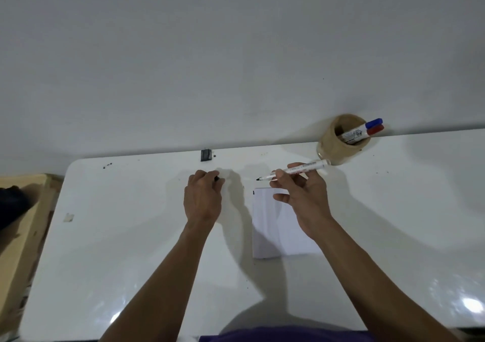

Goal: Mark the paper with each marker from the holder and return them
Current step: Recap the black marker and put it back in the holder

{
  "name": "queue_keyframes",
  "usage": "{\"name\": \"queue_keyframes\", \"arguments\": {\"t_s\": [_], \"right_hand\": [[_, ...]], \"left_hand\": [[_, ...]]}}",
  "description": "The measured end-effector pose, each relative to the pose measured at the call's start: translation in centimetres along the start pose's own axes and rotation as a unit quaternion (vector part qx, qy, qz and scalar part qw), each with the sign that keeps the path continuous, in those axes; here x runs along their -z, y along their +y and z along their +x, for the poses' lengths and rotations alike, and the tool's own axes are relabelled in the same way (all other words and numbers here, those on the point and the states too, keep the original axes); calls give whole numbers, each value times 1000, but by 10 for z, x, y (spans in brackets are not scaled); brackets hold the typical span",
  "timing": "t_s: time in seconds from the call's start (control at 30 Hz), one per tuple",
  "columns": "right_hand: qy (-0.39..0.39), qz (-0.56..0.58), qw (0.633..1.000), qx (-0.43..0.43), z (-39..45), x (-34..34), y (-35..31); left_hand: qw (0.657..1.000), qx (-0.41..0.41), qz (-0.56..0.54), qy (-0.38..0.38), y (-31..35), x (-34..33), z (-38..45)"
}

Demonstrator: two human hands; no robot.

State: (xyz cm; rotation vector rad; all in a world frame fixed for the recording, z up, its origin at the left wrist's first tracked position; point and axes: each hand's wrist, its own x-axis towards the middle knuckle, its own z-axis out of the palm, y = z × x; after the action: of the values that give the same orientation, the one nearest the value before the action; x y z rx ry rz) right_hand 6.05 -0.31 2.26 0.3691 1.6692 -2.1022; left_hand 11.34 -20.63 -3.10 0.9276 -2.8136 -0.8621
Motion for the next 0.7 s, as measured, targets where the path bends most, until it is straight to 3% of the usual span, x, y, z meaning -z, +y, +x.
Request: {"name": "queue_keyframes", "arguments": {"t_s": [0.23, 0.43, 0.53, 0.7], "right_hand": [[3, -30, 999, 45, -6, -12, -5], [-11, -61, 993, 99, -35, -27, -19], [-12, -70, 991, 110, -53, -32, -21], [-14, -69, 991, 113, -75, -38, -16]], "left_hand": [[976, 69, -206, -17, 18, 17, -26], [893, 62, -444, -28, 34, 36, -62], [868, 44, -494, -30, 35, 43, -77], [861, 36, -506, -41, 28, 56, -93]]}}
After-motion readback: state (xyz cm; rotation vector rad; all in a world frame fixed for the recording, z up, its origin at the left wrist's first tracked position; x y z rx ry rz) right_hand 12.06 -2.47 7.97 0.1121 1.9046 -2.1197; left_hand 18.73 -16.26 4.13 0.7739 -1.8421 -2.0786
